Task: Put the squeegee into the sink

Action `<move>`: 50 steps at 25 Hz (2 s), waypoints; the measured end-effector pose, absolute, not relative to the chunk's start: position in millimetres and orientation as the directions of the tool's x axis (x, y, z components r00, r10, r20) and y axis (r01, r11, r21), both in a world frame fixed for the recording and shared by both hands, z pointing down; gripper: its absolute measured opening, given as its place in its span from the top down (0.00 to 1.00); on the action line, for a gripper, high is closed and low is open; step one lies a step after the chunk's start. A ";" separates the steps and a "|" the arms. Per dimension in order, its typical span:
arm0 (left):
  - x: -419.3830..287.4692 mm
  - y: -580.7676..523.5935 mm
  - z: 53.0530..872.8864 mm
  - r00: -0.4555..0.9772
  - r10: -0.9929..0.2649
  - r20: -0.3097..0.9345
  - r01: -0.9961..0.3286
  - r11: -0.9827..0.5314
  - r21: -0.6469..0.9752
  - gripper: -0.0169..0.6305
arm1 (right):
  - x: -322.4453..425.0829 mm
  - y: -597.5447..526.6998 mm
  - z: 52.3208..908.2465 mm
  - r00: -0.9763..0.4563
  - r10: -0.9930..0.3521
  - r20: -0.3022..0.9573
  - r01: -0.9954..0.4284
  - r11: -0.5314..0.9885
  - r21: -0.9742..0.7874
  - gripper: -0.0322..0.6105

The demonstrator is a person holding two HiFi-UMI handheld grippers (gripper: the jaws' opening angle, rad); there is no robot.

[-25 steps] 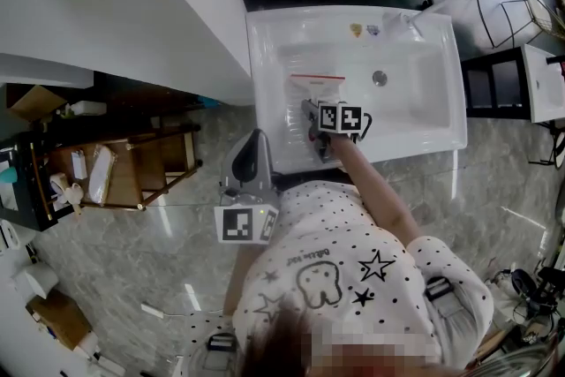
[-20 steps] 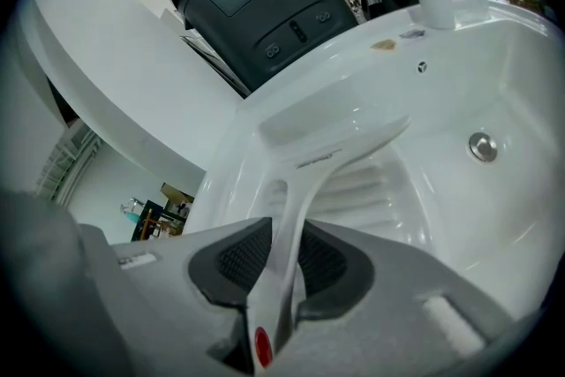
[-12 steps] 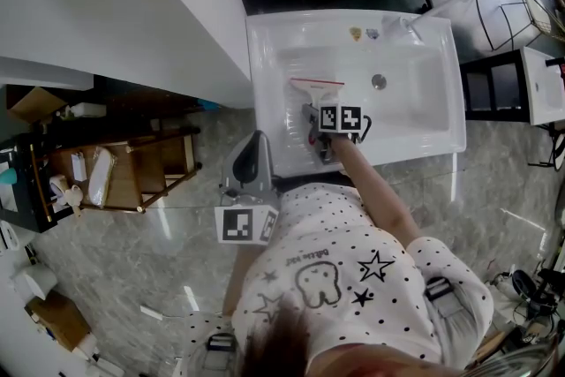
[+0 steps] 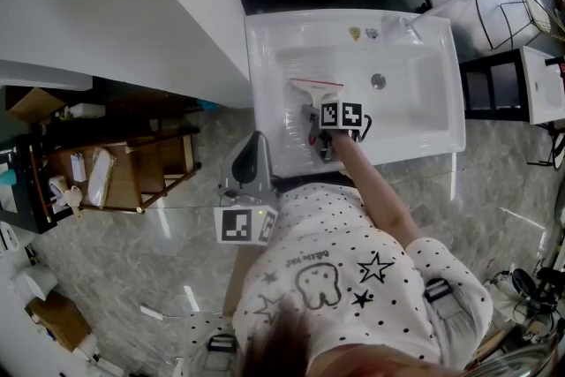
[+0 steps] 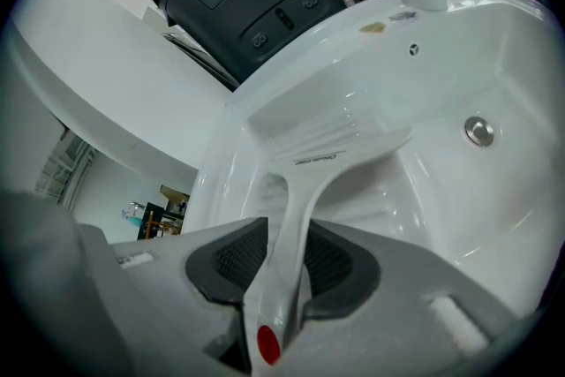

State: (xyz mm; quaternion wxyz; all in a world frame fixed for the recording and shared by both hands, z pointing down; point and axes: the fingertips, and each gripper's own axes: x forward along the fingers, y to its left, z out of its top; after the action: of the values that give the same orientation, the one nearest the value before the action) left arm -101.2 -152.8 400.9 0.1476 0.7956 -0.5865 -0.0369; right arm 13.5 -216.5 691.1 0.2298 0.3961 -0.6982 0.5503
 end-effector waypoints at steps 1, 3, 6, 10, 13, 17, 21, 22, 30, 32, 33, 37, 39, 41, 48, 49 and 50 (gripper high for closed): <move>-101.3 -152.5 401.4 0.310 -0.944 0.115 -0.922 -0.269 0.278 0.98 | 12.9 -216.5 690.7 -0.583 -0.298 0.756 -0.804 0.079 -0.589 0.78; -101.5 -151.7 402.6 0.311 -0.943 0.116 -0.922 -0.270 0.276 0.98 | 13.3 -216.1 690.5 -0.582 -0.294 0.758 -0.805 0.076 -0.589 0.76; -101.3 -152.5 401.2 0.308 -0.945 0.112 -0.922 -0.267 0.280 0.98 | 15.6 -215.3 690.4 -0.572 -0.290 0.767 -0.815 0.091 -0.573 0.74; -102.0 -152.7 400.9 0.308 -0.945 0.113 -0.921 -0.266 0.284 0.98 | 14.7 -214.1 687.5 -0.562 -0.288 0.775 -0.825 0.135 -0.548 0.69; -101.4 -152.3 399.7 0.309 -0.944 0.112 -0.920 -0.268 0.285 0.98 | 15.0 -212.3 686.6 -0.545 -0.284 0.789 -0.839 0.178 -0.515 0.66; -101.0 -151.3 399.6 0.308 -0.945 0.112 -0.921 -0.267 0.285 0.98 | 15.7 -210.8 686.2 -0.529 -0.286 0.799 -0.849 0.197 -0.491 0.61; -100.0 -151.1 399.2 0.309 -0.945 0.112 -0.921 -0.267 0.285 0.98 | 19.6 -210.8 685.8 -0.501 -0.291 0.815 -0.865 0.208 -0.457 0.59; -100.0 -151.2 398.8 0.309 -0.944 0.112 -0.920 -0.268 0.285 0.98 | 20.2 -210.8 685.4 -0.494 -0.291 0.819 -0.868 0.210 -0.450 0.57; -98.9 -149.7 399.4 0.314 -0.943 0.109 -0.917 -0.272 0.293 0.98 | 29.4 -215.1 682.5 -0.470 -0.337 0.816 -0.882 0.191 -0.430 0.48; -97.9 -149.1 399.7 0.316 -0.943 0.106 -0.915 -0.274 0.295 0.98 | 32.7 -216.3 682.2 -0.481 -0.347 0.805 -0.876 0.176 -0.448 0.48; -97.2 -148.7 399.8 0.317 -0.943 0.104 -0.915 -0.275 0.295 0.98 | 33.9 -215.9 682.6 -0.486 -0.348 0.802 -0.874 0.169 -0.456 0.48; -93.4 -149.0 399.6 0.321 -0.942 0.101 -0.914 -0.280 0.295 0.98 | 36.2 -213.3 684.2 -0.495 -0.345 0.797 -0.869 0.167 -0.466 0.48; -92.2 -148.9 399.4 0.322 -0.941 0.101 -0.913 -0.281 0.295 0.98 | 35.3 -213.0 684.0 -0.504 -0.347 0.791 -0.863 0.169 -0.476 0.48; -92.7 -147.6 399.3 0.323 -0.941 0.100 -0.913 -0.282 0.295 0.98 | 34.2 -212.6 683.2 -0.507 -0.350 0.788 -0.861 0.171 -0.478 0.48; -93.6 -147.0 399.6 0.320 -0.942 0.104 -0.914 -0.278 0.296 0.98 | 34.2 -214.3 677.7 -0.515 -0.371 0.773 -0.857 0.191 -0.479 0.50; -93.2 -147.1 399.4 0.321 -0.941 0.104 -0.914 -0.278 0.296 0.98 | 34.5 -214.1 677.2 -0.516 -0.373 0.771 -0.856 0.191 -0.481 0.52; -93.0 -147.1 399.1 0.321 -0.941 0.104 -0.914 -0.279 0.296 0.98 | 34.7 -213.8 676.6 -0.517 -0.376 0.769 -0.855 0.189 -0.483 0.54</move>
State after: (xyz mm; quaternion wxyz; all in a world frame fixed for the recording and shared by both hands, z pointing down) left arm -93.0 -147.1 399.1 0.1523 0.7983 -0.5809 -0.0454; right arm 34.7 -213.8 676.6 0.2510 0.4223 -0.7289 0.4768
